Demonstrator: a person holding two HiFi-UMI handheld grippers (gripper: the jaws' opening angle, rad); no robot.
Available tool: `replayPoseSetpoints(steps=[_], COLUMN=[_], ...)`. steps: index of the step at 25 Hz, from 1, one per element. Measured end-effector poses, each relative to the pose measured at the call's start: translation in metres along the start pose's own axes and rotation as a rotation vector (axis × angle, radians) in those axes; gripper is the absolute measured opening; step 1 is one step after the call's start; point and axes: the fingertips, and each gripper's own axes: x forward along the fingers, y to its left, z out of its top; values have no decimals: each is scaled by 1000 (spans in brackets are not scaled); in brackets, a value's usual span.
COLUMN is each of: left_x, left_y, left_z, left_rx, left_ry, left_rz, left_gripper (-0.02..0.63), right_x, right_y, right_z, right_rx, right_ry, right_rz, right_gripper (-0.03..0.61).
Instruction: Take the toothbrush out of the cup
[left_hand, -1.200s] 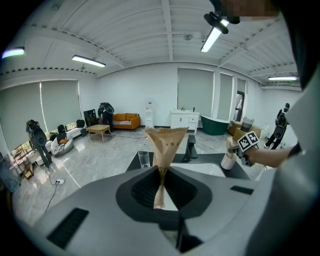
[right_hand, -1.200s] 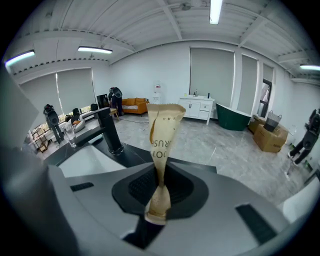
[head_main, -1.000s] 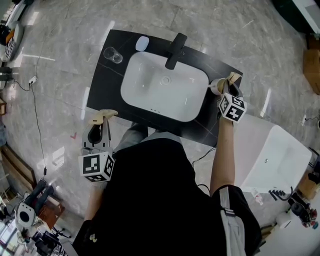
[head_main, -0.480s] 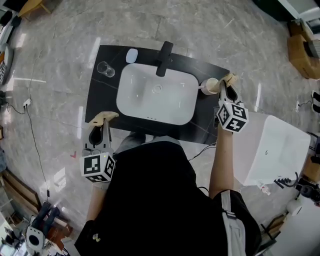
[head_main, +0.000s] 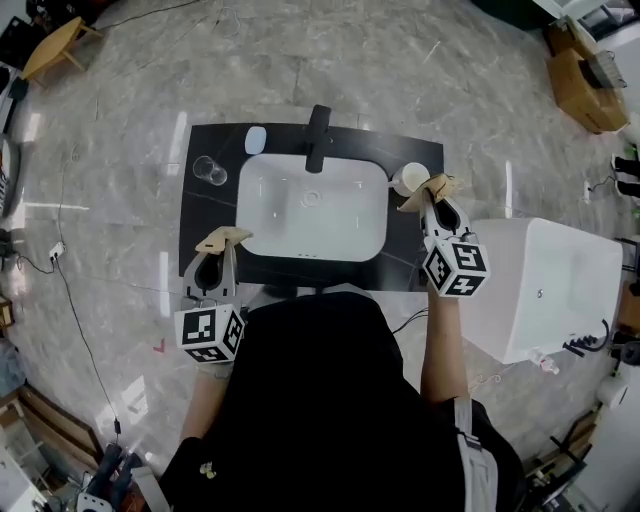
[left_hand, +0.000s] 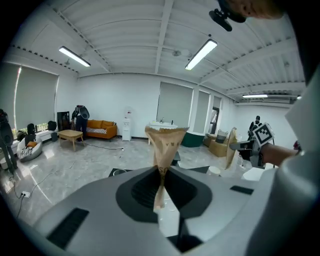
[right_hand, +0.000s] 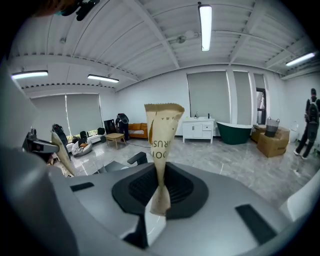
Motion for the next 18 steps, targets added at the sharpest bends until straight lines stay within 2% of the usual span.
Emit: replayPoseSetpoints(steps=[18], left_x=[45], left_y=[-45], left_z=[2], left_rx=[63], left_ry=[23], left_rz=[-256], left_gripper=[44], right_x=[-52], right_y=[106], right_z=[-32], right_rx=[30], right_ry=[-17], right_rz=[131], right_gripper=[50])
